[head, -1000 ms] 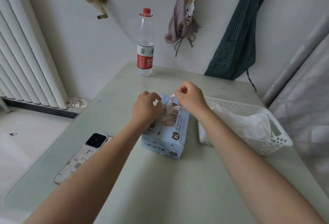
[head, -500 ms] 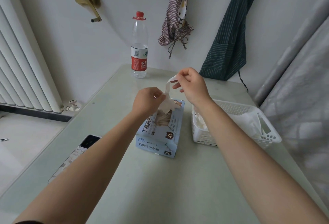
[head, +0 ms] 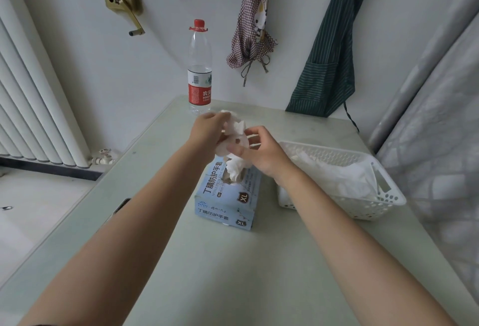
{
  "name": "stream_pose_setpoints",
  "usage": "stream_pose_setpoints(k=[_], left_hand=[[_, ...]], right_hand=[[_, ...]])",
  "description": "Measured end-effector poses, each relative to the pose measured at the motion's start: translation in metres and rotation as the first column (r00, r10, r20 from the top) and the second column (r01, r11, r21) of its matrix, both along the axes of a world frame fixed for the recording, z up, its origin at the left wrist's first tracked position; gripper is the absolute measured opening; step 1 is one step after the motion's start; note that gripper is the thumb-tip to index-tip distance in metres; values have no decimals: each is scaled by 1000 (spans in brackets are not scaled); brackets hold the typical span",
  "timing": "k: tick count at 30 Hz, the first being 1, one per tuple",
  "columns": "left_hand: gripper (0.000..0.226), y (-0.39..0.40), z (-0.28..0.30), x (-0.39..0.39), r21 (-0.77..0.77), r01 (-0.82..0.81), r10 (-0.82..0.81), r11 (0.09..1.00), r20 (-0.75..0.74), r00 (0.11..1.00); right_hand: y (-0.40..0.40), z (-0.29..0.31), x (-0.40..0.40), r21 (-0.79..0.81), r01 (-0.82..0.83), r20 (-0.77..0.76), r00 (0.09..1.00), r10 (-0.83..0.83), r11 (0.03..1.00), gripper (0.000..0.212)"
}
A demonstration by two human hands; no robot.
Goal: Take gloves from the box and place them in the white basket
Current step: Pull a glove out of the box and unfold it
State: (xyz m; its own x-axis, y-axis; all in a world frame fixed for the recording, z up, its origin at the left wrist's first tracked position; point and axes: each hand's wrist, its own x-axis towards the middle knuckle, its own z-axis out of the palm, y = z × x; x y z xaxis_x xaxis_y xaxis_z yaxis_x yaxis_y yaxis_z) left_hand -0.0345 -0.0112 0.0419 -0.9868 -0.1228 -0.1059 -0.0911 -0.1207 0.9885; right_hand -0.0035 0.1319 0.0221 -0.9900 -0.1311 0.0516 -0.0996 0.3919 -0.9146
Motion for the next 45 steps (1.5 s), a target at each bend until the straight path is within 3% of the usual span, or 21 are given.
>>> stream_pose_setpoints(k=[2,6,9,11,13,15,17,19,22,24,27,29,31,35,39,45], left_hand=[[9,-1,-8,1,100,44,-50,994,57,997],[8,-7,-16,-1,147,-26,9,989,117,993],[9,-18,-18,-5,-101,14,0,995,135,991],[7,-19,-17,-5,-304,85,-40,949,151,988],[26,-17,-16,-3,-432,30,3,902,75,997],[21,-13,-9,0,-353,-61,13,934,-138,990],[23,-11,2,4,-151,106,-143,983,-254,957],[31,-9,10,11,-96,348,-360,933,-305,882],[24,-4,16,20,-285,393,-463,874,-245,852],[14,1,16,23,-370,251,-337,895,-189,923],[17,1,22,23,-252,46,-88,967,-158,983],[18,-1,27,25,-236,-14,-24,972,-157,987],[15,-2,31,31,-296,-9,-36,955,-145,989],[16,1,34,36,-388,86,-103,918,-25,994],[25,-2,25,30,-212,209,-209,955,24,978],[9,10,4,24,-106,246,-240,963,72,968]], right_hand=[[-2,-6,0,72,27,-31,999,-25,997,56],[2,-12,-4,187,146,-149,982,-119,971,15],[9,-3,-5,58,228,-193,958,-214,972,5],[11,10,-5,-48,245,-215,944,-250,968,5],[11,25,-6,-85,240,-243,936,-254,967,5],[8,37,-8,-62,218,-288,930,-226,974,9],[5,46,-10,-32,196,-303,933,-196,980,13],[4,54,-10,-4,173,-308,937,-166,985,18],[8,64,-9,39,203,-316,931,-180,979,20],[13,70,-6,59,197,-270,947,-174,979,20],[24,75,2,213,195,-178,971,-158,957,19],[31,79,9,208,226,-175,966,-191,952,19],[37,83,15,136,273,-210,947,-242,952,7],[40,94,21,13,321,-248,918,-308,947,15],[41,100,19,-40,352,-256,901,-350,935,33],[63,77,10,5,386,-209,903,-376,923,48]])
